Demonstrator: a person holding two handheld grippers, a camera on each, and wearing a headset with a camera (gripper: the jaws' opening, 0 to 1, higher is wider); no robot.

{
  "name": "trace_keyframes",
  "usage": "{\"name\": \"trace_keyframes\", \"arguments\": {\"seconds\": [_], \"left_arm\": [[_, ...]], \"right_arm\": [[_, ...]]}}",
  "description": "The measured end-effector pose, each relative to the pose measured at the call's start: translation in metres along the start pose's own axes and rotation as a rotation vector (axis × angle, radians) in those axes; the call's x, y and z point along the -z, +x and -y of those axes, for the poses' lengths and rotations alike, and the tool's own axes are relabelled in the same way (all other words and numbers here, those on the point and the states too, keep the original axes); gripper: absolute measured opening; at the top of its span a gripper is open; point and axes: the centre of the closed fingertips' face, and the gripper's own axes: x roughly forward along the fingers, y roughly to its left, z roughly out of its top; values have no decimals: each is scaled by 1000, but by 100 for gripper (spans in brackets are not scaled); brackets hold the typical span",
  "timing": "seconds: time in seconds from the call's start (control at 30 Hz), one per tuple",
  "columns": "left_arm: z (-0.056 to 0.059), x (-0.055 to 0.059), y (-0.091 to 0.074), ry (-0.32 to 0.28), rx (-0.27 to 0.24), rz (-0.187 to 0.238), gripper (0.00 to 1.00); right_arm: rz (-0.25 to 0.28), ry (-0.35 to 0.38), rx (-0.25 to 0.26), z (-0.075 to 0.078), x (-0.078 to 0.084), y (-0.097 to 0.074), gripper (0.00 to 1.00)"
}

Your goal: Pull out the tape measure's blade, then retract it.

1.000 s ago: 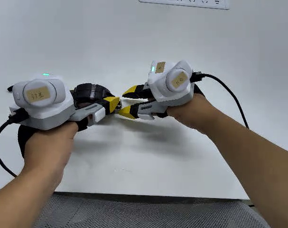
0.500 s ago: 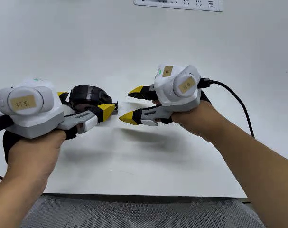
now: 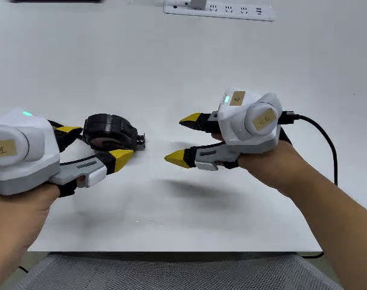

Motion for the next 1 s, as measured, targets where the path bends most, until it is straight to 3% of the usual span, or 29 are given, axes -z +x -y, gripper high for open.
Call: {"name": "trace_keyframes", "arguments": {"seconds": [0.57,1.0], "left_arm": [[-4,-1,-31,70,64,50,79],[-6,6,-48,146,95,33,89]], "right_arm": [[-10,56,103,2,24,-55,52],[7,87,168,2,37,-84,63]]}}
